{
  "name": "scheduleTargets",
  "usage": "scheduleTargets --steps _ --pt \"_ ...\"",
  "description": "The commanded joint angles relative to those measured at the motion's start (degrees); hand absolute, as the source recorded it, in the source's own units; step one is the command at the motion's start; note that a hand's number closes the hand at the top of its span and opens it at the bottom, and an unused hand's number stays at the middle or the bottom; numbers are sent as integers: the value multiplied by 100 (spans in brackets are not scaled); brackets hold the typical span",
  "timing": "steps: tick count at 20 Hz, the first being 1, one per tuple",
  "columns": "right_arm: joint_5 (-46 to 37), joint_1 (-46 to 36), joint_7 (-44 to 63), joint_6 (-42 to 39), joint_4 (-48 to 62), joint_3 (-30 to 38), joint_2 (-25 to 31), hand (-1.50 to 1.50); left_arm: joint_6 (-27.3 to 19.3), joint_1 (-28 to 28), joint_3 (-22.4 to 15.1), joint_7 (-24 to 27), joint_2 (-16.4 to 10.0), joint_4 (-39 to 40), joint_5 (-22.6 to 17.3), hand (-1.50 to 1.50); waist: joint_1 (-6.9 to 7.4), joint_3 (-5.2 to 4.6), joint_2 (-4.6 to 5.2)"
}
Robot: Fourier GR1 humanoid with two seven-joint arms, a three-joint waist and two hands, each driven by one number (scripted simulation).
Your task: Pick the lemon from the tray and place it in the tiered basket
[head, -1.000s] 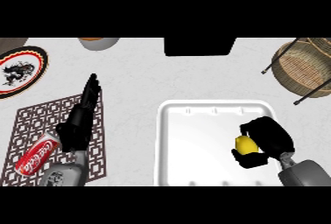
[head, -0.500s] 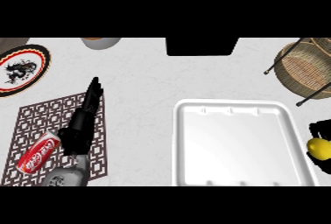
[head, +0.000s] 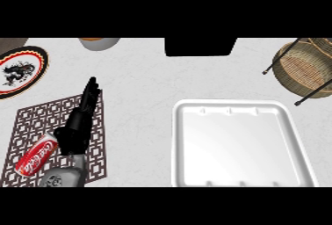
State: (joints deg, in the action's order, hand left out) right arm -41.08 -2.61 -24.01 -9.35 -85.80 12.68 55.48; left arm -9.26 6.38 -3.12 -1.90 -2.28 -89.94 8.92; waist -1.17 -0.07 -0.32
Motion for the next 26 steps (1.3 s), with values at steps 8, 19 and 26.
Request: scheduleTargets --steps 8,19,26 --pt "1610 -676 368 -2113 -101 1774 933 150 -267 147 -317 -235 221 -79 250 0 91 3 21" --pt "2110 -2630 1546 -2660 889 842 602 150 4 33 -107 -40 77 -111 74 0 209 4 40" --pt "1064 -3505 1205 -1778 2001 16 257 150 -13 230 -74 71 116 200 117 0 230 5 58"
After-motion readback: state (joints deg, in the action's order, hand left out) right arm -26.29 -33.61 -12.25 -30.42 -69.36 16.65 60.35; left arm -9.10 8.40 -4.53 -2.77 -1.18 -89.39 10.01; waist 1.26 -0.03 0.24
